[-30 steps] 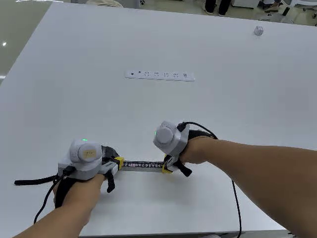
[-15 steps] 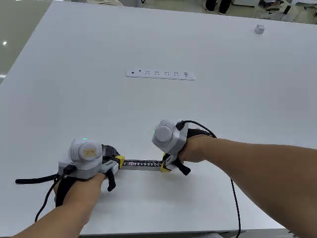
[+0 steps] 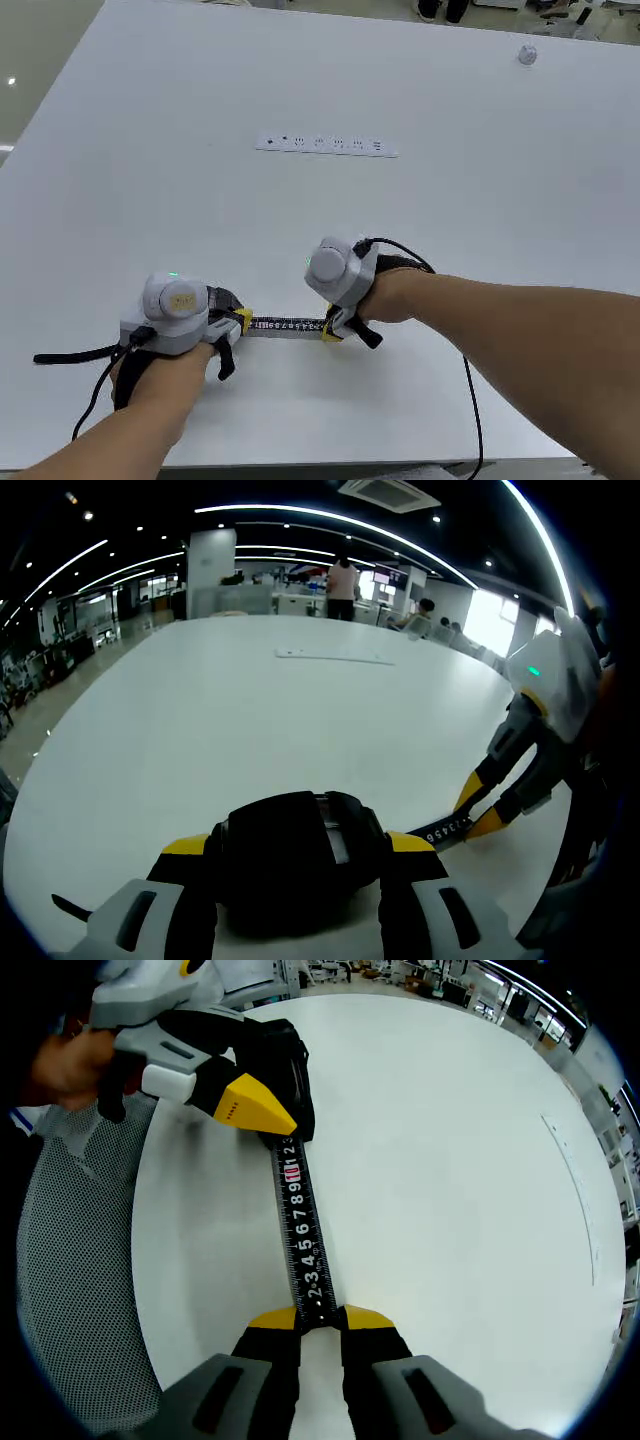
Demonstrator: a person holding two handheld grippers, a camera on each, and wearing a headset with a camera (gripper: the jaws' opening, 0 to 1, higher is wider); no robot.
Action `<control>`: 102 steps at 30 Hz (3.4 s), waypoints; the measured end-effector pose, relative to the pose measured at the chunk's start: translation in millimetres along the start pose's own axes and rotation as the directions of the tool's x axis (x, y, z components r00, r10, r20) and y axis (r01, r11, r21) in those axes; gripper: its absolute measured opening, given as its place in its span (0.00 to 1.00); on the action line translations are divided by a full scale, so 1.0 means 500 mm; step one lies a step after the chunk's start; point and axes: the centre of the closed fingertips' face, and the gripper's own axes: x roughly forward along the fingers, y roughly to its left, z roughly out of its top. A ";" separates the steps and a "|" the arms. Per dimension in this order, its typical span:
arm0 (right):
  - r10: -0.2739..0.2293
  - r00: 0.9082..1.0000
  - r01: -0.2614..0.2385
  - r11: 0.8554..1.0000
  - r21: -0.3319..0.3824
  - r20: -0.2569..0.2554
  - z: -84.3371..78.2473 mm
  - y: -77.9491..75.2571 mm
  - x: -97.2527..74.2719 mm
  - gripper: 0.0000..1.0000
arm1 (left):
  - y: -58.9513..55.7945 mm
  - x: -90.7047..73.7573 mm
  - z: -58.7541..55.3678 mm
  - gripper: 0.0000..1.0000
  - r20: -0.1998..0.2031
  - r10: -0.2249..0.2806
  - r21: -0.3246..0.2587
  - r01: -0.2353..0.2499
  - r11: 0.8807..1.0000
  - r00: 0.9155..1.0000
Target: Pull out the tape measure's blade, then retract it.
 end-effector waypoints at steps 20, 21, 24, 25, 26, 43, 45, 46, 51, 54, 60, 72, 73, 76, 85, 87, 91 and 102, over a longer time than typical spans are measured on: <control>0.007 1.000 -0.007 1.000 -0.006 -0.007 0.011 -0.002 0.006 0.15 | 0.000 0.002 0.000 0.63 0.005 0.001 -0.002 -0.001 1.000 1.000; 0.007 1.000 -0.007 1.000 -0.005 -0.007 0.012 -0.002 0.007 0.15 | 0.000 0.002 0.000 0.63 0.005 0.001 -0.001 -0.001 1.000 1.000; 0.007 1.000 -0.007 1.000 -0.005 -0.004 0.014 -0.001 0.007 0.15 | 0.000 0.001 0.001 0.63 0.005 0.001 0.000 -0.001 1.000 1.000; 0.006 1.000 -0.006 1.000 -0.005 -0.004 0.014 -0.001 0.007 0.15 | 0.000 0.001 0.001 0.63 0.005 0.001 0.000 -0.001 1.000 1.000; 0.005 1.000 -0.005 1.000 -0.004 -0.002 0.015 -0.001 0.008 0.15 | 0.000 0.001 0.000 0.63 0.005 0.001 0.000 -0.001 1.000 1.000; 0.003 1.000 -0.003 1.000 -0.005 0.014 0.027 0.002 0.010 0.15 | 0.001 0.000 0.000 0.63 0.005 0.000 0.000 0.000 1.000 1.000; 0.004 1.000 -0.004 1.000 -0.007 0.014 0.028 0.002 0.010 0.15 | 0.001 0.000 0.000 0.63 0.004 0.000 0.000 0.000 1.000 1.000; 0.004 1.000 -0.004 1.000 -0.006 0.015 0.028 0.002 0.011 0.15 | 0.001 0.000 0.000 0.63 0.004 -0.001 0.000 0.001 1.000 1.000; 0.004 1.000 -0.004 1.000 -0.010 0.016 0.031 0.003 0.010 0.15 | 0.001 0.001 0.000 0.63 0.004 -0.001 0.000 0.001 1.000 1.000; 0.004 1.000 -0.004 1.000 -0.011 0.017 0.033 0.002 0.011 0.15 | 0.001 0.001 0.000 0.63 0.004 -0.001 0.000 0.001 1.000 1.000; 0.002 1.000 -0.002 1.000 -0.022 0.028 0.039 0.003 0.014 0.14 | 0.002 0.001 0.001 0.63 0.008 -0.001 0.000 0.001 1.000 1.000; 0.006 0.999 -0.004 0.999 -0.032 0.047 0.049 0.007 0.017 0.14 | 0.001 0.000 0.001 0.63 0.007 -0.001 -0.001 0.001 1.000 1.000; 0.006 0.999 -0.004 0.999 -0.033 0.047 0.049 0.007 0.017 0.14 | 0.001 0.000 0.001 0.63 0.007 -0.001 -0.001 0.001 1.000 1.000; 0.007 0.999 -0.005 0.999 -0.034 0.049 0.051 0.007 0.018 0.14 | 0.001 0.001 0.001 0.63 0.007 -0.002 -0.001 0.002 1.000 1.000; 0.008 0.999 -0.006 0.999 -0.036 0.053 0.057 0.008 0.020 0.14 | 0.000 0.000 0.001 0.63 0.007 -0.002 -0.002 0.002 1.000 1.000; 0.007 0.998 -0.005 1.000 -0.031 0.057 0.058 0.009 0.019 0.14 | 0.000 0.000 0.001 0.63 0.008 -0.002 -0.002 0.002 1.000 1.000; 0.007 0.998 -0.005 1.000 -0.029 0.066 0.061 0.010 0.019 0.14 | 0.000 0.001 0.001 0.63 0.009 -0.002 -0.002 0.002 1.000 1.000; 0.010 0.997 -0.008 0.999 -0.031 0.076 0.068 0.011 0.024 0.14 | 0.001 0.001 0.002 0.63 0.011 -0.002 0.000 0.002 1.000 1.000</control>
